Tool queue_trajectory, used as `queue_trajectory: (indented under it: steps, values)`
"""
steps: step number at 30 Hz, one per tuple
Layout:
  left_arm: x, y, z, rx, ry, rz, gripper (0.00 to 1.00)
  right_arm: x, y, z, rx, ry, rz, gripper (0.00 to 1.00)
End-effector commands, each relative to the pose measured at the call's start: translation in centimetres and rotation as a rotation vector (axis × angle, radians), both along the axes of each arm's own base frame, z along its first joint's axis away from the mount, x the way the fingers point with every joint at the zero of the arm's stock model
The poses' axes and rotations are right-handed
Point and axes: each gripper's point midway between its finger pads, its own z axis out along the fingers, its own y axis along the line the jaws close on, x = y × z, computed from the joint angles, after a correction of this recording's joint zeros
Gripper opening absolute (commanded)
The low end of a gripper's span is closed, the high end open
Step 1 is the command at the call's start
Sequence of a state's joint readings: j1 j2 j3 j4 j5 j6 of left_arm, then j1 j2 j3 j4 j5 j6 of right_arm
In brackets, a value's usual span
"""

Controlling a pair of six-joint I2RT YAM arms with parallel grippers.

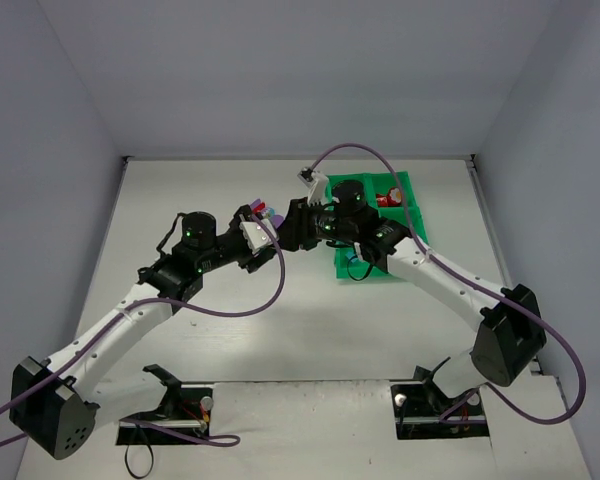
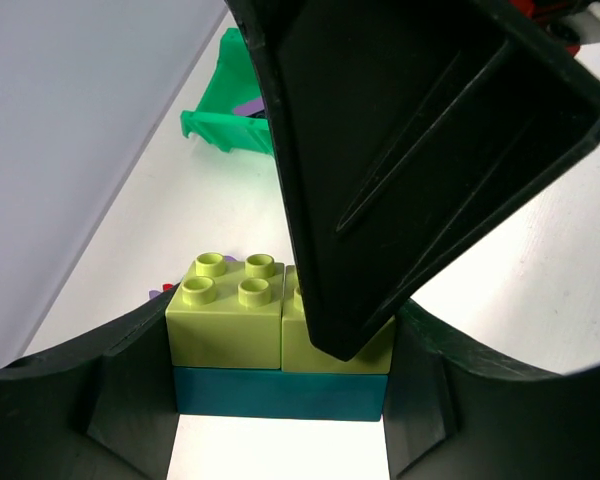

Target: Sort the legos into containers by color

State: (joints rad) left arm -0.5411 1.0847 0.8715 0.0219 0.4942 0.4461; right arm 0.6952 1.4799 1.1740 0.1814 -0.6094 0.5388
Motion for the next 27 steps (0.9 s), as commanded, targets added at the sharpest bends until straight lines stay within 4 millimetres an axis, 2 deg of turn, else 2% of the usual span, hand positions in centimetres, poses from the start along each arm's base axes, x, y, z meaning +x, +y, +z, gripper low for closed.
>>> queue_trajectory:
  steps: [1,2,3,4,5,6,8,9,10,16,25,27]
  values:
    - [0.6,-0.6,3.7,-0.066,-0.116,-0.020,0.00,0.1,0.9,2.9,0.065,-0.096,0.043,0.06]
    - [0.6,-0.6,3.8,-0.066,-0.117,-0.017,0.00,0.1,0.8,3.0,0.066,-0.099,0.041,0.00]
    - [0.6,-0.5,3.7,-0.065,-0.116,-0.012,0.22,0.1,0.8,3.1,0.066,-0.103,0.041,0.00]
    - [0.6,-0.4,3.8,-0.066,-0.121,-0.006,0.29,0.0,0.8,3.1,0.064,-0.109,0.044,0.00]
    - [0.7,-0.2,3.6,-0.061,-0.119,0.004,0.33,0.1,0.8,3.3,0.067,-0.112,0.042,0.00]
    - [0.6,0.0,3.4,-0.057,-0.120,0.009,0.41,0.1,0.7,3.4,0.067,-0.115,0.041,0.00]
    - [0.5,0.3,3.2,-0.041,-0.123,0.017,0.51,0.1,0.7,3.6,0.068,-0.120,0.045,0.00]
    - [0.5,0.6,3.1,-0.037,-0.120,0.026,0.63,0.1,0.7,3.8,0.069,-0.124,0.044,0.00]
    - [0.5,0.7,3.1,-0.035,-0.121,0.030,0.66,0.1,0.8,3.8,0.069,-0.124,0.044,0.00]
    - [0.4,1.6,2.1,-0.011,-0.114,0.057,0.72,0.1,0.7,4.2,0.069,-0.132,0.046,0.00]
    - [0.9,2.2,1.4,0.007,-0.091,0.059,0.72,-0.1,0.5,4.3,0.066,-0.131,0.053,0.00]
    - [1.0,2.1,1.2,0.000,-0.077,0.047,0.69,-0.2,0.5,4.4,0.066,-0.135,0.053,0.00]
